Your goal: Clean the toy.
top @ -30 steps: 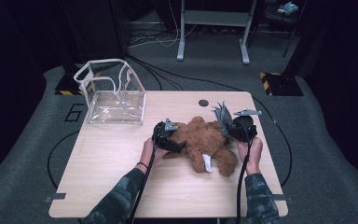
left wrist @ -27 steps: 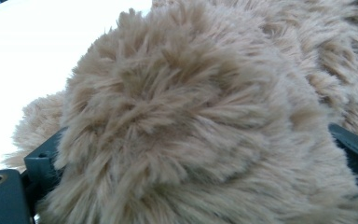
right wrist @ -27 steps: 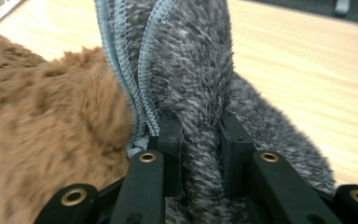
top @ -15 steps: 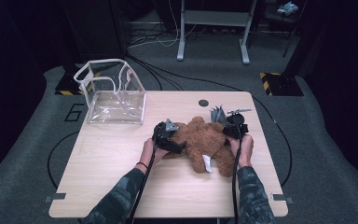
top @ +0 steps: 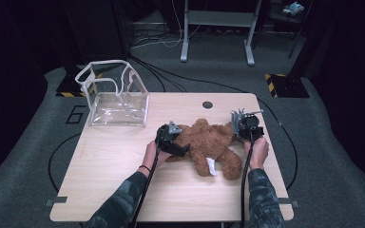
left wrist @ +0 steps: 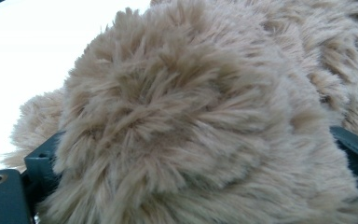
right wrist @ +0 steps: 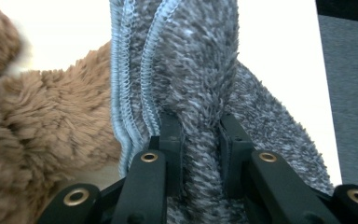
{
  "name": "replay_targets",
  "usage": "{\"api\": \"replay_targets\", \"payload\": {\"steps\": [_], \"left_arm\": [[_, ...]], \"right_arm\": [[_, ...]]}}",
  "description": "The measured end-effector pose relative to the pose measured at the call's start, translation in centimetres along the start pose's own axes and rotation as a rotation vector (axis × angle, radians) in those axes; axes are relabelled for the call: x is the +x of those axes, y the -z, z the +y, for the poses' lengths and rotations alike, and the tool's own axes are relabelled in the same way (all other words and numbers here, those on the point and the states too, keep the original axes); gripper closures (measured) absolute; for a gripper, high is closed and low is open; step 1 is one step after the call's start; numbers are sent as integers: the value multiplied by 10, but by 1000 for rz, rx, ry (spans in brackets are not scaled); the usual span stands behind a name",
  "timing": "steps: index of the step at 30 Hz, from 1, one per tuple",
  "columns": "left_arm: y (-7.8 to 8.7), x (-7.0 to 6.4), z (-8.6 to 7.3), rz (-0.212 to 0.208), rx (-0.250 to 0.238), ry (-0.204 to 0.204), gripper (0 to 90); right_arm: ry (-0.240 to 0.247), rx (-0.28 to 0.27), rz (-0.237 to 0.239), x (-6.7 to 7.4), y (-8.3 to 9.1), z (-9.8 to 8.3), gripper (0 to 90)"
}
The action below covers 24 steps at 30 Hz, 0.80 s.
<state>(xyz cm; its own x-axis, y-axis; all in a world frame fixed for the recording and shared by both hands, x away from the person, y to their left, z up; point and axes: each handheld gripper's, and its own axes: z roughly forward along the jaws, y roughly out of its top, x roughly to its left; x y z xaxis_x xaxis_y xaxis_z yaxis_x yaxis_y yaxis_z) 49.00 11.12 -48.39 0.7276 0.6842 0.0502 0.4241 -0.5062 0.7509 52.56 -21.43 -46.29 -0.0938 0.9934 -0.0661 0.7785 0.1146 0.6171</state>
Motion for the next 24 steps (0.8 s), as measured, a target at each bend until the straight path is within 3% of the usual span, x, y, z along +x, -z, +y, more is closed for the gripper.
{"api": "replay_targets", "payload": {"steps": [3, 4, 5, 6, 7, 9, 13, 15, 21, 24], "left_arm": [[0, 0, 0, -1, -6, 5, 54], [0, 0, 0, 1, 0, 0, 54], [0, 0, 0, 1, 0, 0, 54], [0, 0, 0, 1, 1, 1, 54], [0, 0, 0, 1, 1, 1, 54], [0, 0, 0, 2, 0, 2, 54], [0, 0, 0, 2, 0, 2, 54], [0, 0, -1, 3, -5, 1, 54], [0, -1, -2, 6, -15, 2, 54], [0, -1, -2, 5, -14, 4, 54]], "right_arm": [[-17, -32, 41, -3, 9, 0, 748], [-16, -81, 92, -4, 19, 1, 746], [-16, -81, 92, -4, 19, 1, 746], [10, -121, 150, 1, 28, 4, 746], [10, -121, 150, 1, 28, 4, 746], [52, -148, 212, 15, 38, 8, 745], [129, -130, 207, 36, 38, 11, 745], [128, -112, 212, 40, 33, 10, 745], [125, -73, 219, 38, 17, 6, 746], [147, -57, 193, 38, 11, 3, 746]]}}
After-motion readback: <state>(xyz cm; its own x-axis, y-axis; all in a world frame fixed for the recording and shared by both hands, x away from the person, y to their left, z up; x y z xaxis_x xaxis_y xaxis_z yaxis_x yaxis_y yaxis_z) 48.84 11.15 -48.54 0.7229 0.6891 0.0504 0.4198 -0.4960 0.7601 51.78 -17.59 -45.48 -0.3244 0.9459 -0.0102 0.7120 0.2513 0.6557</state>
